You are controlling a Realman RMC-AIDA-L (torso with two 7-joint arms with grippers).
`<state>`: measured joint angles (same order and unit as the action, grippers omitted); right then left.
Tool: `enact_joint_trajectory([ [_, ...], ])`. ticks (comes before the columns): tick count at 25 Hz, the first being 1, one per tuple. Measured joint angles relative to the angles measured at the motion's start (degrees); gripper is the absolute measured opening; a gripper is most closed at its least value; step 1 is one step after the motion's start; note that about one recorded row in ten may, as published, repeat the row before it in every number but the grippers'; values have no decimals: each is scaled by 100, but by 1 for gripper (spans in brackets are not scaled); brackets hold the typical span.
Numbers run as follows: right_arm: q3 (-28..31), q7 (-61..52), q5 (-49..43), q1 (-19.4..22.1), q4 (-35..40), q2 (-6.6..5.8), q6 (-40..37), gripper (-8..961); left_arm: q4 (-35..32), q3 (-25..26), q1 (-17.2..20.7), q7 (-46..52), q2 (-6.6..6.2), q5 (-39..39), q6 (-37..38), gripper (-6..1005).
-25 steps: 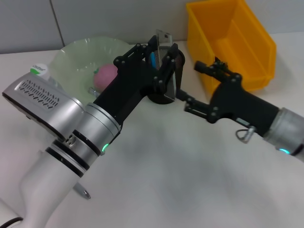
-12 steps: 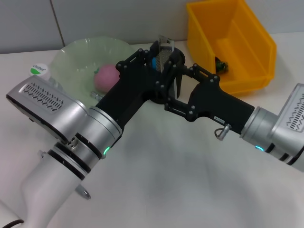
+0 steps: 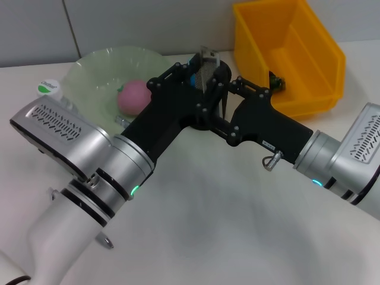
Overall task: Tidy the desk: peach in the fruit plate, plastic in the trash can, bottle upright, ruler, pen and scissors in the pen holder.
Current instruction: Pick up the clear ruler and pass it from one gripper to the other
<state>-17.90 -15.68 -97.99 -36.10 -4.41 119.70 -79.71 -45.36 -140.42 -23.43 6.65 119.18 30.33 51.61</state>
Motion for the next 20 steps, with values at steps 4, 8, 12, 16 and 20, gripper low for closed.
enact_joint_trajectory([
  [4, 7, 2, 0, 7, -23, 0, -8, 672, 16, -12, -14, -2, 0, -1, 7, 393],
  [8, 76, 0, 0, 21, -38, 0, -31, 537, 25, -12, -15, -3, 0, -1, 26, 393],
  [12, 109, -8, 0, 26, -49, 0, -29, 374, 31, -12, -11, -5, 0, -9, 32, 393],
  [16, 141, -20, -6, 35, -72, 0, -28, 161, 38, -12, -21, -5, 0, -40, 33, 393],
  [20, 144, -104, -16, 32, -79, -2, -14, 15, 47, -26, -49, -6, -1, -42, 20, 393],
])
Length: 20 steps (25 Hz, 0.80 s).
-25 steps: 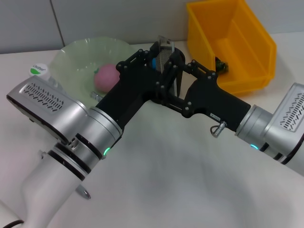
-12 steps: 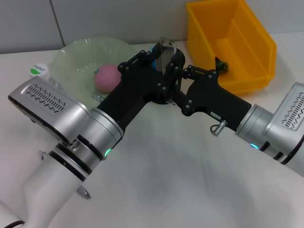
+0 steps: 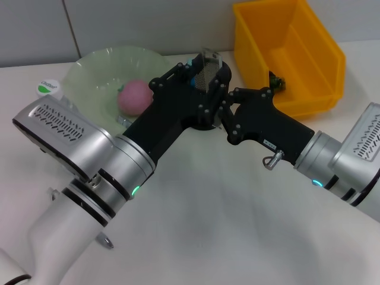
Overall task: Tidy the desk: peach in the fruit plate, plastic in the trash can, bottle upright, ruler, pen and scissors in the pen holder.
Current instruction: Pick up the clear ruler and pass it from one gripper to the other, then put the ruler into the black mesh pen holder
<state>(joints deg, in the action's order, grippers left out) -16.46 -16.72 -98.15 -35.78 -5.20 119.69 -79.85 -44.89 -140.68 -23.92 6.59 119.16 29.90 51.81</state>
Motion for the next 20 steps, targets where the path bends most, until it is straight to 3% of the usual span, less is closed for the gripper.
enact_joint_trajectory([
  [8, 2, -14, 1, 31, 5, -8, -3, 9, 10, -22, -15, 52, 4, -13, 9, 393],
  [20, 121, 16, 2, 104, 41, -6, -13, 21, -22, -20, 27, 76, -8, -32, 84, 767],
])
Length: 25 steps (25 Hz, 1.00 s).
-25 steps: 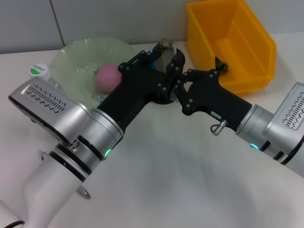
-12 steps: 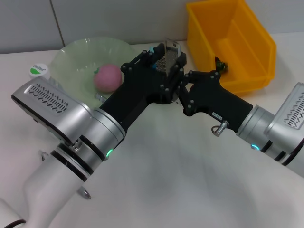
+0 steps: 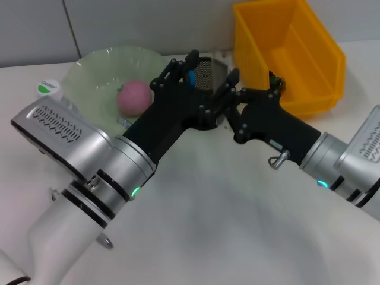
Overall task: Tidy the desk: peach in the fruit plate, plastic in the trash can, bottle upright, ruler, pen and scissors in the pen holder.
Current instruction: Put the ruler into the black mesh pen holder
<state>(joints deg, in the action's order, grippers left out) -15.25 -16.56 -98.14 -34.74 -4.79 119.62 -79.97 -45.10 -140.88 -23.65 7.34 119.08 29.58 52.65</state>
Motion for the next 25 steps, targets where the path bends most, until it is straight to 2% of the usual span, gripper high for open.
enact_joint_trajectory([
  [7, 640, 40, 8, -21, 5, -6, -220, 28, 97, 103, 163, 494, -41, -394, 276, 782],
  [9, 924, 41, 11, -149, 5, -9, -237, 30, 188, 140, 168, 701, -44, -482, 285, 786],
  [13, 1086, 43, 12, -345, 1, -7, -74, 34, 212, 159, 183, 818, -43, -524, 274, 832],
  [16, 1253, 45, 14, -541, -10, 4, 243, 38, 215, 159, 189, 847, -43, -524, 265, 866],
  [25, 1371, 55, 15, -1013, -25, 8, 1326, 47, 226, 202, 189, 911, -43, -523, 244, 866],
])
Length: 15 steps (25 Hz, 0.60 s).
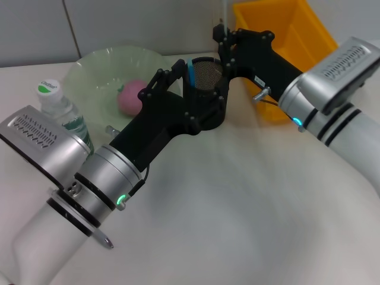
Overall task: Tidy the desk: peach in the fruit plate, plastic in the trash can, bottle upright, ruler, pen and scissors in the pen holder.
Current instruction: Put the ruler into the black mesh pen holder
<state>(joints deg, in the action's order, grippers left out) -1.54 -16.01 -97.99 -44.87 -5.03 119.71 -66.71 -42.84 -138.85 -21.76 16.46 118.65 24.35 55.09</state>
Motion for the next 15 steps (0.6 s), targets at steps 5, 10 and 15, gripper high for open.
enact_joint_trajectory([
  [5, 8, 1, 0, -205, -29, 0, 485, 52, 33, 67, -16, 154, 0, 1, -24, 866],
  [10, 185, -34, 0, -412, -114, 4, 1025, 57, 64, 89, -26, 171, 0, 0, -25, 866],
  [15, 231, -49, -21, -471, -141, 7, 1209, 62, 101, 94, -27, 173, 0, 0, 7, 866],
])
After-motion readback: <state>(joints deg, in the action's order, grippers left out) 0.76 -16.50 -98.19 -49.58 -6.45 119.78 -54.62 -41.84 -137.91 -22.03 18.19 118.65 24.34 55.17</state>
